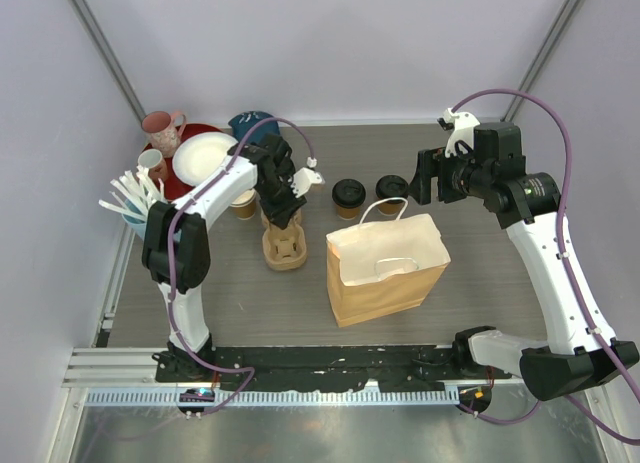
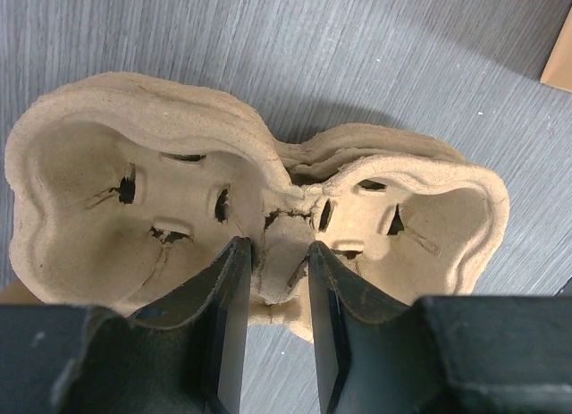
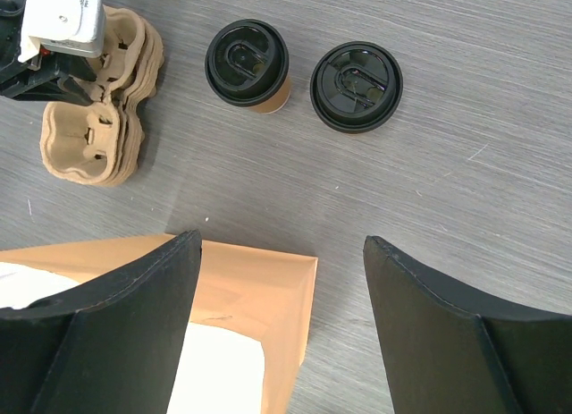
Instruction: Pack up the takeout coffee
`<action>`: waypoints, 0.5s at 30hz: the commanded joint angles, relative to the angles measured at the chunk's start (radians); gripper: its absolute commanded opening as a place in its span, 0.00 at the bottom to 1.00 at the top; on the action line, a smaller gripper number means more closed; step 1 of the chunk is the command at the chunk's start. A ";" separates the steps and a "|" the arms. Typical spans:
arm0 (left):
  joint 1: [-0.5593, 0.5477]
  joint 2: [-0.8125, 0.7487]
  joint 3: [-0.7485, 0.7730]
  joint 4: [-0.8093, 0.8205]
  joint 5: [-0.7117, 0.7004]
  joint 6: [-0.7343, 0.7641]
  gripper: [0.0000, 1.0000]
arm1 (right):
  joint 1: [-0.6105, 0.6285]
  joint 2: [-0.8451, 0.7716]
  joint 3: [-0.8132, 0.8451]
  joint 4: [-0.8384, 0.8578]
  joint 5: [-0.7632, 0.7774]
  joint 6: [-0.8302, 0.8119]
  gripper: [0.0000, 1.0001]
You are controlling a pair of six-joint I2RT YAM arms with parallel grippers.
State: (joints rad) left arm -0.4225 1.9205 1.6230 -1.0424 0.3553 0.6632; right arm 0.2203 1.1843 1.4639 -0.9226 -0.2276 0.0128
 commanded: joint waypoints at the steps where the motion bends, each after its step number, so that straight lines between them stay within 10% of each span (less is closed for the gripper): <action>1: 0.002 -0.072 0.043 -0.033 0.025 0.013 0.34 | 0.001 -0.012 0.019 0.001 -0.016 -0.010 0.79; 15: 0.002 -0.084 0.092 -0.074 0.033 0.016 0.21 | -0.001 -0.020 0.016 0.001 -0.013 -0.010 0.79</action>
State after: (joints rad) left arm -0.4225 1.8946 1.6722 -1.0901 0.3637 0.6643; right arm 0.2203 1.1843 1.4639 -0.9234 -0.2306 0.0128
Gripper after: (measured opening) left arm 0.260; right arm 0.786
